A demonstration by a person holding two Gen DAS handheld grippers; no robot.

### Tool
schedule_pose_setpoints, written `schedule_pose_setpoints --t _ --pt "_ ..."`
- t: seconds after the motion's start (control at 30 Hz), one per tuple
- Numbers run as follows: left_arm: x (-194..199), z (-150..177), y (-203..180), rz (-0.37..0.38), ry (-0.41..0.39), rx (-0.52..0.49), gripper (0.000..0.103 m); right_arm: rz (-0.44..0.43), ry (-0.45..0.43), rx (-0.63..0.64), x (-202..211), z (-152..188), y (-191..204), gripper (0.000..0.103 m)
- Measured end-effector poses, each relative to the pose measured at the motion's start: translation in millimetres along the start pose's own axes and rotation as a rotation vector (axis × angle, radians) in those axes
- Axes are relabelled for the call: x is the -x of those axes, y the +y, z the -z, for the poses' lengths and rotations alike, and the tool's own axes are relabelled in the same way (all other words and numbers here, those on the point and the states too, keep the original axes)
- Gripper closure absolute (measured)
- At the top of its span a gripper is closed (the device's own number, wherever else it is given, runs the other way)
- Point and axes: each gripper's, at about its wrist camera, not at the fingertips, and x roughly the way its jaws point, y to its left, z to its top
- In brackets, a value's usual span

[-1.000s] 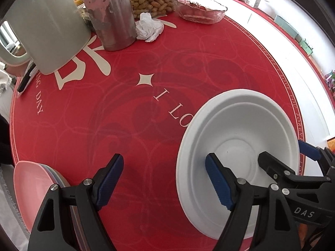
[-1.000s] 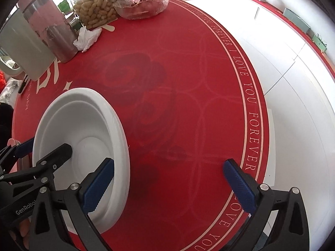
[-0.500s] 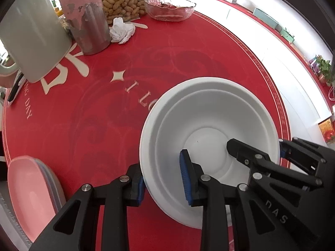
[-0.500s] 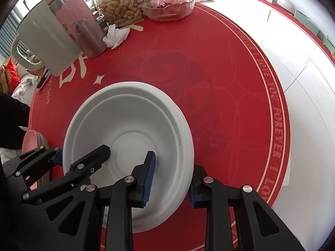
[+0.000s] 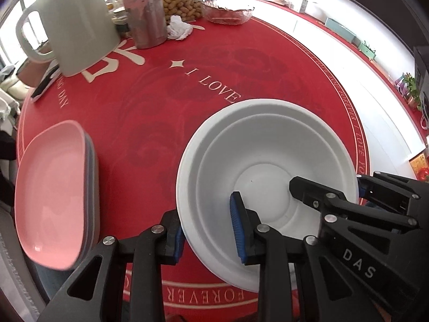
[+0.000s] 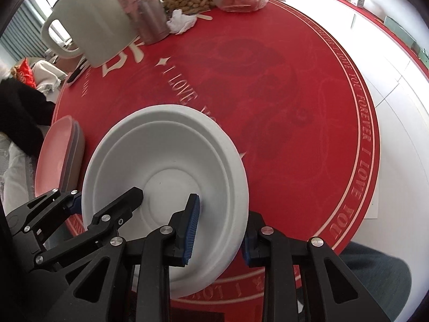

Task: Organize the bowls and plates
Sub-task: 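Lift the bowl stack with both grippers and carry it toward the pink plates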

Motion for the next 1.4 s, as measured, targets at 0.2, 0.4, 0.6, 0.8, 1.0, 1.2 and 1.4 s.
schedule_pose_setpoints --t 0.2,0.4,0.6,0.8,1.0,1.2,1.4 --pt "1.0 3.4 -1.8 -0.010 -0.019 0.000 0.072 -0.003 -0.023 0.003 0.4 3.2 1.3 0.073" --pt "1.4 5.0 -2.6 -0.019 -0.028 -0.001 0.072 -0.008 -0.039 0.008 4.0 7.8 -0.7 0.073" --pt "2.5 6.6 -3.4 -0.021 -0.031 0.000 0.072 -0.009 -0.046 0.008 4.9 9.0 -1.2 0.073" --pt "2.8 6.9 -3.3 -0.021 -0.032 -0.001 0.072 -0.010 -0.050 0.010 6.1 10.2 -1.5 0.073" --pt "2.3 6.8 -3.3 -0.021 -0.032 -0.002 0.072 -0.010 -0.050 0.010 6.0 9.9 -1.6 0.073" --pt "3.9 6.9 -2.1 -0.011 -0.027 0.006 0.074 0.004 -0.036 -0.014 6.8 10.0 -1.8 0.074" --pt "8.0 7.9 -2.9 -0.021 -0.029 0.004 0.074 0.007 -0.012 -0.033 7.5 10.2 -0.2 0.074"
